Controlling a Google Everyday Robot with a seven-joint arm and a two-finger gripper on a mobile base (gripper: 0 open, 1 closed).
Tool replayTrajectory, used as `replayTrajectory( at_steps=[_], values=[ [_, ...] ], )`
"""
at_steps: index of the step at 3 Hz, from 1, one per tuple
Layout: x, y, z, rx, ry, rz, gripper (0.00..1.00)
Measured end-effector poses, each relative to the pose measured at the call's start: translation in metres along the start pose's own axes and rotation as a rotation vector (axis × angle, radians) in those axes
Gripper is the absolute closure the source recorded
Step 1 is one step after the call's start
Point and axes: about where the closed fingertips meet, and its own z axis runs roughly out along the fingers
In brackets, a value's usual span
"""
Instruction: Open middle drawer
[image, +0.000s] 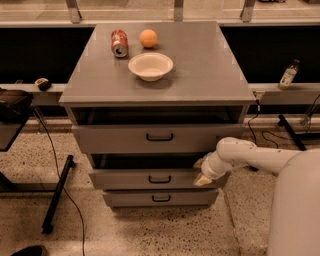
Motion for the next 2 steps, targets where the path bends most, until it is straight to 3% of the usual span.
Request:
replayTrajectory(
  at_steps=[2],
  values=[
    [-0.018,0.020,-0.015,0.033,0.034,-0.044,0.50]
  ],
)
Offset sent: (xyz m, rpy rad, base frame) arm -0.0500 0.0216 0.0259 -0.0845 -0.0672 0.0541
